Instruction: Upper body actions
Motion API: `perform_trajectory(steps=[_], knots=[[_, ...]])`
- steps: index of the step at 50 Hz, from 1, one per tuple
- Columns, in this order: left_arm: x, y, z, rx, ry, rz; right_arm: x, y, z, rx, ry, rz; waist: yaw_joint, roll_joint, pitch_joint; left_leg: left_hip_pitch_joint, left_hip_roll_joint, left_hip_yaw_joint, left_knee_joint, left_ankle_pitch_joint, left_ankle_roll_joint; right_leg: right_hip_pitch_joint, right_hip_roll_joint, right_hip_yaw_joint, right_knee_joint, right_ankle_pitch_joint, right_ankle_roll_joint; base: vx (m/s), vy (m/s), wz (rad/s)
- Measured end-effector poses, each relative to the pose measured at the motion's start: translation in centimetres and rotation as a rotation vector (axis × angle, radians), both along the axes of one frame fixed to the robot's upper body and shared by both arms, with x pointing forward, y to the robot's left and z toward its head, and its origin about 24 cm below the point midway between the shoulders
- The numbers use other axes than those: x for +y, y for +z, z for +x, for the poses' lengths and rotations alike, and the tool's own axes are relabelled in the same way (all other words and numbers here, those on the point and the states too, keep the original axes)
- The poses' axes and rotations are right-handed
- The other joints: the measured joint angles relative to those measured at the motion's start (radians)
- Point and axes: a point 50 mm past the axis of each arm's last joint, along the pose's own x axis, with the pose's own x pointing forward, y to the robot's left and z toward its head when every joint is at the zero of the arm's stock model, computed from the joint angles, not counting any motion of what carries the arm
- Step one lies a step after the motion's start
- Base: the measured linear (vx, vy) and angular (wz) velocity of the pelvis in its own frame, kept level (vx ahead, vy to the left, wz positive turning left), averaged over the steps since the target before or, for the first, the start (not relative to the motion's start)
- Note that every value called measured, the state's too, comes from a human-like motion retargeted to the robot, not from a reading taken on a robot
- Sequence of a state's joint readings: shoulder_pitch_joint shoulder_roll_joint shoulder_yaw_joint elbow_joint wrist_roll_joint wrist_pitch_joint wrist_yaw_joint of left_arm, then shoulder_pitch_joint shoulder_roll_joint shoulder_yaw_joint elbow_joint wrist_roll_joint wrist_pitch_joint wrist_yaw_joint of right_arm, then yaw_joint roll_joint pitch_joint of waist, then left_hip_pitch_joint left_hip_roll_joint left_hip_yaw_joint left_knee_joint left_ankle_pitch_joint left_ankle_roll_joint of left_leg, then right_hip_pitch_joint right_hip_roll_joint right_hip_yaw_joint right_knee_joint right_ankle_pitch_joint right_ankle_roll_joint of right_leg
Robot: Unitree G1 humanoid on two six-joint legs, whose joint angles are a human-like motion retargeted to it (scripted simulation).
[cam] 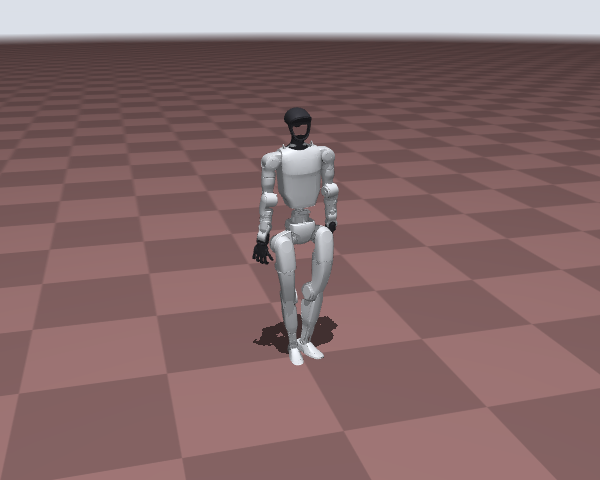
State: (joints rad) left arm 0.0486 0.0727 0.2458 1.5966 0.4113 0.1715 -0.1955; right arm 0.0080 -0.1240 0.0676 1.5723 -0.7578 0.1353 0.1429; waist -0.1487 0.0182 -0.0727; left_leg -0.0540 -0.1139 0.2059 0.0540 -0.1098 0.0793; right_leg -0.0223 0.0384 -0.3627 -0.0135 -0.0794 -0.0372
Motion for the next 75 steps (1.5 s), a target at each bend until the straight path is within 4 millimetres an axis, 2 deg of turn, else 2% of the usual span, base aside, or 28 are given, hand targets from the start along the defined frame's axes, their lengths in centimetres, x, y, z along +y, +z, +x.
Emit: perform_trajectory(steps=[75], knots=[[0.02,0.03,0.0,0.008,-0.015,-0.005,-0.02,0.0,0.03,0.0,0.039,0.0,0.029,0.001,-0.012,-0.009,0.002,0.034,0.004,0.004,0.003,-0.004,0.006,0.034,0.004,0.003,-0.006,0.0,0.0,0.0]])
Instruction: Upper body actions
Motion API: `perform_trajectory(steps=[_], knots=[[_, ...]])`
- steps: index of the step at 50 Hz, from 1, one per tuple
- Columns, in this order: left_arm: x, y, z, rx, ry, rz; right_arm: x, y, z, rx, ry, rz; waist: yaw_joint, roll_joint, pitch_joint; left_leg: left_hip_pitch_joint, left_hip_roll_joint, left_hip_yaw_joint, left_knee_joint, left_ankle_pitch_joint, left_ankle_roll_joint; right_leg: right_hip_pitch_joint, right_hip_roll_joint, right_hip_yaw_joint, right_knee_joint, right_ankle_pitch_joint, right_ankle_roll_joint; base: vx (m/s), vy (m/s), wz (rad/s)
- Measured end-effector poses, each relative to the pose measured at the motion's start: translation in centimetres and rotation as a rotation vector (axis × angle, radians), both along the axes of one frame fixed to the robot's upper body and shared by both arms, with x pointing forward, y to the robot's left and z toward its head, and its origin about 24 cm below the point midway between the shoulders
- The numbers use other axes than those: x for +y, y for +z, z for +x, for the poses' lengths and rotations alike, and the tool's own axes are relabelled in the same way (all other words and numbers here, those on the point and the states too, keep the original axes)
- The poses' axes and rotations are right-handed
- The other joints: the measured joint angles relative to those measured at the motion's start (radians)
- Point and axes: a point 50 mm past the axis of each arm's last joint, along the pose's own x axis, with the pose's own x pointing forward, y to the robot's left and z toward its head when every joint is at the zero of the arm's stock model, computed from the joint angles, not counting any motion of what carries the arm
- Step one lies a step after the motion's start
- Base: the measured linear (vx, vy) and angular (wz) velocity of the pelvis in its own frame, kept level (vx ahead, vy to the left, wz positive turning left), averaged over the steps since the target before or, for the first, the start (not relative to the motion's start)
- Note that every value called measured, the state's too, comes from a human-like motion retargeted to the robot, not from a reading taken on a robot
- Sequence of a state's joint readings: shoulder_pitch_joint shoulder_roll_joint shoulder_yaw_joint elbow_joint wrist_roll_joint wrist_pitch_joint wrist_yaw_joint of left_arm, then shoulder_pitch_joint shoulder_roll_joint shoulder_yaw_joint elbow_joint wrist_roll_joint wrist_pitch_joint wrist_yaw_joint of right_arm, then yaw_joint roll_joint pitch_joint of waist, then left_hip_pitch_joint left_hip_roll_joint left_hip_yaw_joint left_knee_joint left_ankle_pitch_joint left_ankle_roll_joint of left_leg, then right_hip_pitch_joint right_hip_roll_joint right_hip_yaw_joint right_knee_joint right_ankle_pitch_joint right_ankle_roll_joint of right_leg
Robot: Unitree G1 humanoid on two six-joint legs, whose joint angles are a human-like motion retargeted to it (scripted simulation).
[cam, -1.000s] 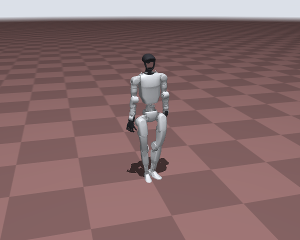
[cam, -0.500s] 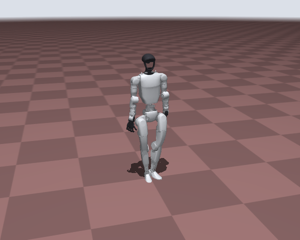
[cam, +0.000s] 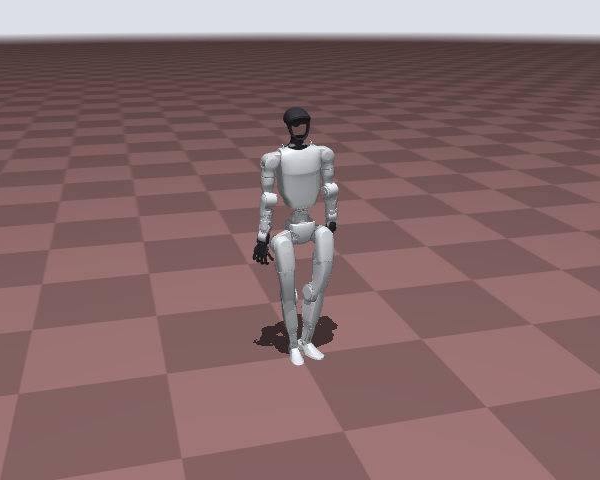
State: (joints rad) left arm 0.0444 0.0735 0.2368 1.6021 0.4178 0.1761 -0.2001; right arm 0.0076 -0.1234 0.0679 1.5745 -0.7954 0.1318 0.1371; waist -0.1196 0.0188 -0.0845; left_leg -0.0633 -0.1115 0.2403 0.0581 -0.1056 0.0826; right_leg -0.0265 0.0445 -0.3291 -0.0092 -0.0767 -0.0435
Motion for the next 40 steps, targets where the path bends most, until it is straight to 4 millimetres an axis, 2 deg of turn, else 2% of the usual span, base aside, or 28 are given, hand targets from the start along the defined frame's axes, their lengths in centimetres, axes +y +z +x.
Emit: perform_trajectory(steps=[40], knots=[[-0.03,-0.04,0.22,-0.01,-0.005,0.004,-0.03,-0.01,0.21,-0.006,0.016,0.001,0.022,-0.003,0.007,-0.004,0.002,0.02,0.002,0.003,0.002,-0.002,0.004,0.02,0.003,0.002,-0.003,0.0,0.0,0.0]])
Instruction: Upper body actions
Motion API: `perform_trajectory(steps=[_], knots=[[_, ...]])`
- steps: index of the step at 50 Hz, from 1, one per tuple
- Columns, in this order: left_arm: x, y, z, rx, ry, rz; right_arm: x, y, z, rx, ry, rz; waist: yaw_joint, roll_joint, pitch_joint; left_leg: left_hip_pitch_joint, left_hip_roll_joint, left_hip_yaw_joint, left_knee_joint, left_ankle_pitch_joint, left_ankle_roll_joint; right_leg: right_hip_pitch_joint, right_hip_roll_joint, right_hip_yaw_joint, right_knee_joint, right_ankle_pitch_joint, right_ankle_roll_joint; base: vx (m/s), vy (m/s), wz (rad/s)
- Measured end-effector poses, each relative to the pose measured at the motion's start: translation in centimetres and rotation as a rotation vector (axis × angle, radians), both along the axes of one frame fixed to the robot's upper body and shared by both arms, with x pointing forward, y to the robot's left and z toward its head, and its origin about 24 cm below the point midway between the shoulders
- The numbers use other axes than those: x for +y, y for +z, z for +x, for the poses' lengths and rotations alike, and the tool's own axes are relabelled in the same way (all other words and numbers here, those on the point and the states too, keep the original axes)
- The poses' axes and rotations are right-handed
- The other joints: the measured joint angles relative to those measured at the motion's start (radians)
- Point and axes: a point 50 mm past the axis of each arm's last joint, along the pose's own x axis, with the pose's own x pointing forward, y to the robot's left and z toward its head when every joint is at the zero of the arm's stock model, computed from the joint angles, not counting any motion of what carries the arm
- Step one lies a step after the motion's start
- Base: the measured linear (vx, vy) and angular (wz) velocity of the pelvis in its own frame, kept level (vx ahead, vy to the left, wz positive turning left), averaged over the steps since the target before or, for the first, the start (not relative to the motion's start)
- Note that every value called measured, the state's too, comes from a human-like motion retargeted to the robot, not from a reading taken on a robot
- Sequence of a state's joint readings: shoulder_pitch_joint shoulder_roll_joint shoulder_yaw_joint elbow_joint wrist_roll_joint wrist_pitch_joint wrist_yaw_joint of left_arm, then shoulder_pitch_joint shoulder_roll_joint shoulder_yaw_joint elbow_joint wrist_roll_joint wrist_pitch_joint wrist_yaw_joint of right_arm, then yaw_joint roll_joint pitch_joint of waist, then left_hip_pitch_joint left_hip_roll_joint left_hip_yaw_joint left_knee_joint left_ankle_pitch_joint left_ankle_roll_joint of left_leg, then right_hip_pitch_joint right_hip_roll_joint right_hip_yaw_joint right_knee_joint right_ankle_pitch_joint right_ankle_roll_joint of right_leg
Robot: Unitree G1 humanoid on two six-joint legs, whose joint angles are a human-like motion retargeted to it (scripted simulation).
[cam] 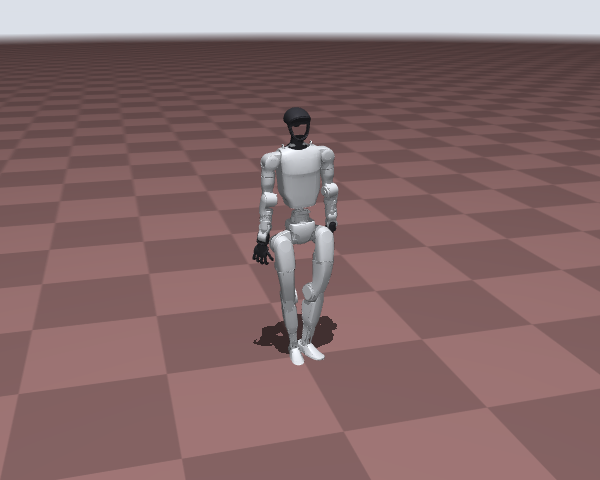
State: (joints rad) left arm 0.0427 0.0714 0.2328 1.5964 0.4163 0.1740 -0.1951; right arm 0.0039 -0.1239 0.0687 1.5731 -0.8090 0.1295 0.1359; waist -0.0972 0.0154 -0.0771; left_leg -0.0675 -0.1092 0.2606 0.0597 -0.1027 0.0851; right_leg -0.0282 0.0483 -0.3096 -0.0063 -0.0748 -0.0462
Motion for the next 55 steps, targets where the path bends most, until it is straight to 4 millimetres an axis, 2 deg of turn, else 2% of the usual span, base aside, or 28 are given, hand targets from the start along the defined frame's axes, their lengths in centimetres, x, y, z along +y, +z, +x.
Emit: perform_trajectory(steps=[28,32,35,37,39,41,44,47,49,51,53,55], knots=[[-0.1,0.0,0.0,-0.002,-0.002,0.002,0.0,0.0,0.1,-0.001,0.016,0.001,-0.004,-0.001,0.002,0.001,0.0,-0.003,-0.001,0.0,0.001,0.0,0.001,-0.003,0.001,-0.001,0.0,0.0,0.0,0.0],[-0.1,0.0,0.0,-0.003,0.001,0.003,-0.1,0.0,0.3,-0.026,0.022,-0.007,-0.038,0.003,0.005,0.001,-0.003,-0.038,0.003,0.003,0.001,-0.01,-0.011,-0.039,0.009,0.005,0.006,0.0,0.0,0.41],[-0.1,0.0,0.0,-0.004,0.008,0.005,0.1,-0.1,1.1,-0.11,0.058,-0.019,-0.081,0.004,0.007,-0.002,-0.01,-0.074,0.007,0.007,0.003,-0.014,-0.019,-0.076,0.01,0.007,0.006,-0.01,0.01,0.08],[-0.2,0.0,0.2,-0.005,0.014,0.006,0.4,-0.2,2.6,-0.241,0.069,-0.021,0.053,-0.002,0.005,0.011,0.021,0.059,-0.007,-0.008,-0.008,-0.01,-0.016,0.062,0.018,0.002,0.028,-0.01,0.02,-2.16],[-0.2,0.0,0.1,-0.004,0.012,0.006,0.8,-0.1,5.0,-0.423,0.058,-0.012,0.035,-0.003,0.004,0.011,0.016,0.041,-0.006,-0.005,-0.007,-0.009,-0.016,0.044,0.016,0.004,0.023,0.02,0.02,-0.13],[-0.3,0.0,0.1,-0.005,0.02,0.006,1.2,0.7,8.5,-0.642,0.046,0.012,0.032,-0.002,0.002,0.011,0.017,0.045,-0.006,-0.006,-0.007,-0.009,-0.016,0.047,0.016,0.004,0.023,0.0,0.0,0.0],[-0.3,0.0,0.0,-0.001,0.031,0.006,2.0,3.6,15.1,-1.003,0.023,0.09,0.026,0.002,-0.003,0.011,0.019,0.054,-0.007,-0.007,-0.005,-0.011,-0.012,0.056,0.017,0.004,0.024,0.0,0.0,-0.06],[-0.4,0.0,-0.1,0.003,0.039,0.006,3.0,9.4,21.6,-1.377,-0.004,0.221,0.024,0.006,-0.007,0.011,0.022,0.065,-0.008,-0.008,-0.004,-0.012,-0.008,0.066,0.019,0.005,0.024,-0.01,-0.01,-0.14],[-0.4,0.0,-0.1,0.002,0.038,0.008,3.6,14.8,25.2,-1.63,-0.016,0.336,0.03,0.005,-0.009,0.012,0.023,0.076,-0.008,-0.008,-0.002,-0.013,-0.006,0.076,0.02,0.006,0.024,-0.01,-0.04,-0.27],[-0.3,0.0,-0.2,0.001,0.031,0.014,3.9,21.1,27.6,-1.9,-0.015,0.435,0.041,0.002,-0.012,0.012,0.023,0.086,-0.008,-0.008,0.0,-0.013,-0.004,0.086,0.022,0.006,0.024,-0.01,-0.04,-0.26],[-0.1,0.0,-0.2,0.003,0.023,0.019,3.7,27.0,28.6,-2.153,-0.001,0.485,0.053,-0.001,-0.019,0.011,0.023,0.095,-0.01,-0.009,0.003,-0.014,-0.002,0.094,0.023,0.007,0.024,0.0,-0.04,-0.21],[0.0,0.0,-0.5,0.01,0.016,0.024,3.0,33.6,28.8,-2.465,0.011,0.487,0.065,-0.005,-0.031,0.012,0.021,0.102,-0.014,-0.009,0.005,-0.016,0.001,0.101,0.023,0.007,0.024,0.01,-0.02,-0.1]])
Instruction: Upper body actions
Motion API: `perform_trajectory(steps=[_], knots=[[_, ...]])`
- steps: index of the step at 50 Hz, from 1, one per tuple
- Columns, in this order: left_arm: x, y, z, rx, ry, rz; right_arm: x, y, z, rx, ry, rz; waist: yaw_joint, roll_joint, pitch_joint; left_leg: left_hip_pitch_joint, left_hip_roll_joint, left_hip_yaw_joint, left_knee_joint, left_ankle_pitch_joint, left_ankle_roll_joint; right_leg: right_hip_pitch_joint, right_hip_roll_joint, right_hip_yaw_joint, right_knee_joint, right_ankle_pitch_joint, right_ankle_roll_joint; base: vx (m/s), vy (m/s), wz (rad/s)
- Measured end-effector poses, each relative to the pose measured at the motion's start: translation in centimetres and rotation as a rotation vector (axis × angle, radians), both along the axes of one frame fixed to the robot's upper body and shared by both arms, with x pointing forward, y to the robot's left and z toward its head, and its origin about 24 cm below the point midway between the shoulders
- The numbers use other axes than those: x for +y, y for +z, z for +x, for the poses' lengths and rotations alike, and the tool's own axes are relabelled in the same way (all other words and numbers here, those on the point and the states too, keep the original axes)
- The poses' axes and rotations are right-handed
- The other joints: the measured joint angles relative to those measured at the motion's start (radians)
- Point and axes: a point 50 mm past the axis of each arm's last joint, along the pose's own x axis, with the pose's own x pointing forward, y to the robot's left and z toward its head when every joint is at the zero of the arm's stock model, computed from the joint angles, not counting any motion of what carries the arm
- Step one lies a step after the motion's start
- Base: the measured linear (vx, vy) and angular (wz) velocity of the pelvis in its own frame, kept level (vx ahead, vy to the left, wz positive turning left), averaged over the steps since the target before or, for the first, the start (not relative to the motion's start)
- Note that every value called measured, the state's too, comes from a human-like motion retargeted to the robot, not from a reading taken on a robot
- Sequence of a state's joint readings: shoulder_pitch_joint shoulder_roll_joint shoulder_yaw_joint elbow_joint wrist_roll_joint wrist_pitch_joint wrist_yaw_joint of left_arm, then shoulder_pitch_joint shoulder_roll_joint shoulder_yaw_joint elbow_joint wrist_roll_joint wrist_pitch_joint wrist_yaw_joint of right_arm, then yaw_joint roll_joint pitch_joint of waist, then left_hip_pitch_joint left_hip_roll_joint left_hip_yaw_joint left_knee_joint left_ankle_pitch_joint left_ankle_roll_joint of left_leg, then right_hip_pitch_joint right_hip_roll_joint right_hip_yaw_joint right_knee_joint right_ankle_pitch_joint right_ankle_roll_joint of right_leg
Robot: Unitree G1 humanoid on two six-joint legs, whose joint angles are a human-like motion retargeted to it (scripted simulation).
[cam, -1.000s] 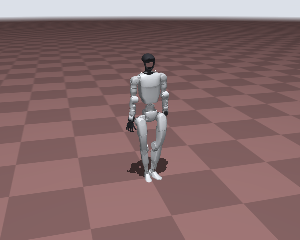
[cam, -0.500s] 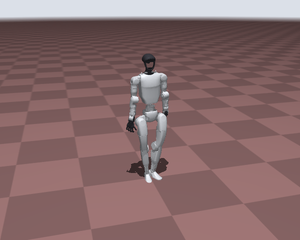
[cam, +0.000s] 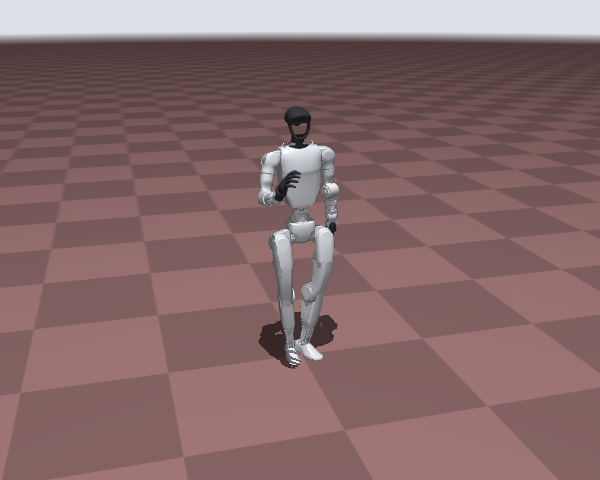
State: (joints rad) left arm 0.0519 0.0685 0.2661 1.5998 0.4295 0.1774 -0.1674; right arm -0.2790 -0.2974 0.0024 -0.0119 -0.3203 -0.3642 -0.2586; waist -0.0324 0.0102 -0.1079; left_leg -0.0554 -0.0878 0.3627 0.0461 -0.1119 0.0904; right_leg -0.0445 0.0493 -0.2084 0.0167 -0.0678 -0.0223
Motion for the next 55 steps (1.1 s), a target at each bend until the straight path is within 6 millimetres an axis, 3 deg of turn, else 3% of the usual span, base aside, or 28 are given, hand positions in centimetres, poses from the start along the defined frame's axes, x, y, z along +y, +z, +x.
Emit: perform_trajectory(steps=[3,5,8,14,18,23,26,35,38,42,45,49,52,55], knots=[[0.1,0.0,-0.2,0.008,-0.005,0.001,-0.6,7.2,-1.1,-0.39,-0.088,0.054,0.01,-0.004,-0.013,0.003,0.0,0.004,-0.004,-0.001,0.002,-0.001,0.003,0.005,0.001,-0.001,0.001,0.0,0.0,0.0],[0.1,0.0,-0.2,0.009,-0.005,0.004,-0.8,10.7,-1.9,-0.598,-0.144,0.096,0.012,-0.006,-0.018,0.005,-0.001,0.005,-0.005,-0.002,0.003,0.0,0.004,0.007,0.002,-0.002,0.001,0.0,0.0,0.0],[0.2,0.1,-0.2,0.01,0.0,0.007,-0.4,14.0,-1.2,-0.648,-0.169,0.132,0.012,-0.008,-0.024,0.006,0.0,0.004,-0.005,-0.002,0.005,0.004,0.006,0.007,0.003,-0.004,0.002,0.0,0.0,0.0],[0.4,0.1,-0.5,0.015,0.016,0.012,0.6,17.3,1.1,-0.404,-0.016,-0.006,0.0,-0.011,-0.039,0.002,-0.003,-0.015,-0.005,-0.002,0.007,0.004,0.007,-0.007,0.002,-0.009,0.004,0.01,-0.02,0.09],[0.5,0.1,-0.5,0.02,0.018,0.016,0.5,17.6,-0.8,-0.494,0.038,0.0,-0.008,-0.014,-0.038,0.006,-0.006,-0.03,-0.009,-0.003,0.007,0.006,0.007,-0.02,0.0,-0.012,0.005,0.02,-0.01,0.14],[0.3,0.1,-0.3,0.02,0.017,0.014,-0.3,15.4,-4.5,-0.703,0.059,0.075,-0.016,-0.008,-0.031,0.005,0.001,-0.028,-0.009,-0.003,0.003,0.002,0.01,-0.02,0.0,-0.012,0.004,0.0,0.01,-0.04],[0.1,0.1,0.0,0.011,0.007,0.008,-0.5,12.4,-5.0,-0.617,0.076,0.042,-0.01,-0.003,-0.022,0.003,0.008,-0.011,-0.008,-0.002,0.0,0.0,0.013,-0.005,0.001,-0.009,0.003,-0.02,0.04,-0.29],[0.2,0.0,0.5,-0.006,-0.02,0.001,-0.1,-0.4,-5.2,0.096,0.16,-0.308,-0.04,0.009,0.012,0.002,0.011,-0.022,-0.002,0.001,-0.007,0.01,0.005,-0.021,-0.004,-0.008,0.004,-0.01,0.01,0.1],[0.1,0.0,0.4,-0.008,-0.014,-0.002,-1.4,-4.8,-4.7,0.43,0.087,-0.626,-0.121,0.017,0.011,0.008,0.006,-0.095,0.002,-0.003,-0.017,0.017,-0.01,-0.091,-0.01,-0.016,0.01,-0.02,0.03,1.03],[-0.2,0.0,0.4,-0.007,-0.007,-0.015,-4.6,-9.1,-4.4,0.855,-0.096,-1.1,-0.137,0.026,0.015,0.013,0.006,-0.093,0.001,-0.005,-0.016,0.017,-0.01,-0.09,-0.009,-0.014,0.01,-0.03,0.05,0.0],[-0.2,-0.1,0.8,-0.019,-0.02,-0.012,-5.5,-10.6,-4.4,0.968,-0.162,-1.228,-0.138,0.031,0.019,0.014,0.005,-0.088,0.001,-0.006,-0.016,0.015,-0.011,-0.084,-0.007,-0.013,0.01,0.0,0.0,0.0],[-0.3,-0.2,1.2,-0.037,-0.021,-0.015,-3.4,-10.6,-4.1,0.88,-0.013,-0.996,-0.134,0.033,0.018,0.012,0.001,-0.094,0.001,-0.004,-0.016,0.017,-0.015,-0.088,-0.008,-0.013,0.01,0.0,0.0,0.0],[-0.4,-0.2,1.3,-0.04,-0.018,-0.019,-1.0,-8.7,-3.5,0.698,0.114,-0.757,-0.129,0.035,0.01,0.009,0.0,-0.097,0.001,-0.003,-0.016,0.014,-0.016,-0.091,-0.007,-0.014,0.011,0.0,0.0,0.0],[-0.4,-0.2,1.3,-0.041,-0.021,-0.018,1.5,-5.5,-3.1,0.437,0.238,-0.518,-0.126,0.036,0.006,0.01,0.001,-0.094,0.001,-0.004,-0.016,0.012,-0.016,-0.089,-0.007,-0.013,0.01,0.0,0.0,0.0]])
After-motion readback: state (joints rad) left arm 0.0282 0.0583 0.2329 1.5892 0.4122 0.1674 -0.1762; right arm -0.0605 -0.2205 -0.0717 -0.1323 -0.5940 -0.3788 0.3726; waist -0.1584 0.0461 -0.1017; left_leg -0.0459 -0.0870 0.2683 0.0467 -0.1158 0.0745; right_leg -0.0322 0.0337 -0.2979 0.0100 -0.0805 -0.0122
